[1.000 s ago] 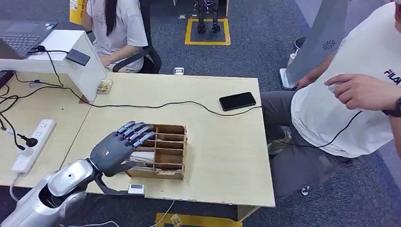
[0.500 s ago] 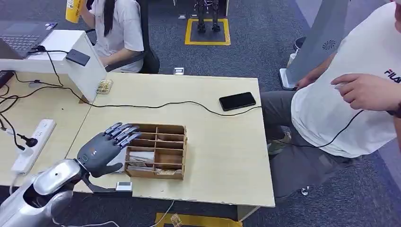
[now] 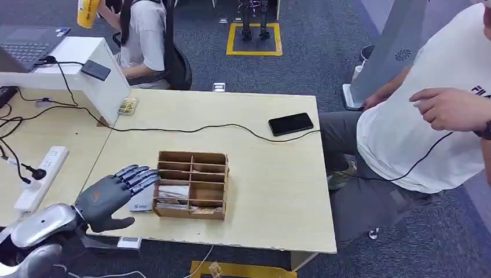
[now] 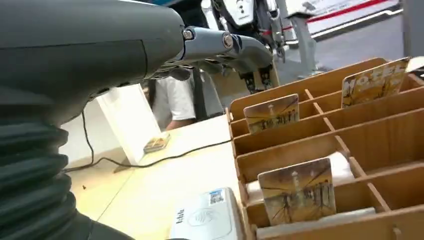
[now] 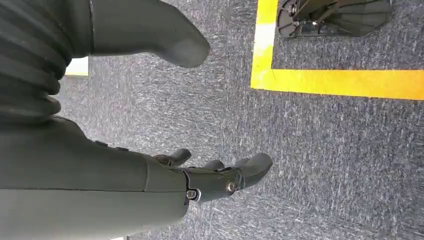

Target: Pass the card to the sensor for recognition and then transmit it.

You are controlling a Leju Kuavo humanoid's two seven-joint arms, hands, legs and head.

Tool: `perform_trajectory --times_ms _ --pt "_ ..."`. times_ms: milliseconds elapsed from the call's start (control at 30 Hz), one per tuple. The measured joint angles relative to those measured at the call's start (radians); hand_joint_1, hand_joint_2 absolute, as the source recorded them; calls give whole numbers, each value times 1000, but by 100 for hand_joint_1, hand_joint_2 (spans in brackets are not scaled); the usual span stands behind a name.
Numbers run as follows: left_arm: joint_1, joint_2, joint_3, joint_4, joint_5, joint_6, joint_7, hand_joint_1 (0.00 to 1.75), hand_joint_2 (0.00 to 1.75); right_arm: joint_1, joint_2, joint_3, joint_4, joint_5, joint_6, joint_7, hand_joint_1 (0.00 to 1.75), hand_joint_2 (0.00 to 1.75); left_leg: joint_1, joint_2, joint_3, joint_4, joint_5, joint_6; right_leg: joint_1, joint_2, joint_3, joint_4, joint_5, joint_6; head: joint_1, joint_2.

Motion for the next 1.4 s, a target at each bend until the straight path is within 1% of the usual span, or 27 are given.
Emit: perform_trajectory --times_ms 100,233,300,600,700,933,1333,1400 --pt "3 11 2 -14 -12 -11 0 0 175 0 0 0 0 3 0 0 0 175 0 0 0 0 0 0 0 0 0 0 0 0 0 0" --pt "-2 2 -3 -14 -83 -2 25 0 175 0 0 0 0 9 0 -2 0 175 0 0 0 0 0 0 0 0 0 0 0 0 0 0" --pt "-9 -12 -19 -13 -136 8 48 0 175 0 0 0 0 11 -1 -1 0 175 0 0 0 0 0 0 0 0 0 0 0 0 0 0" --pt "-42 -65 -108 23 -232 19 127 0 175 -1 0 -2 0 11 -1 0 0 175 0 0 0 0 0 0 0 0 0 0 0 0 0 0" --pt "-48 -77 -119 37 -237 19 131 0 175 -1 0 -2 0 11 0 2 0 175 0 0 0 0 0 0 0 0 0 0 0 0 0 0" --pt "-49 -75 -127 51 -218 10 141 0 175 -1 0 -2 0 16 0 2 0 175 0 0 0 0 0 0 0 0 0 0 0 0 0 0" --pt "-60 -103 -132 85 -232 8 162 0 175 -1 0 -2 0 18 0 0 0 175 0 0 0 0 0 0 0 0 0 0 0 0 0 0" --pt "-57 -108 -132 90 -248 18 170 0 175 -1 0 -2 0 18 0 2 0 175 0 0 0 0 0 0 0 0 0 0 0 0 0 0"
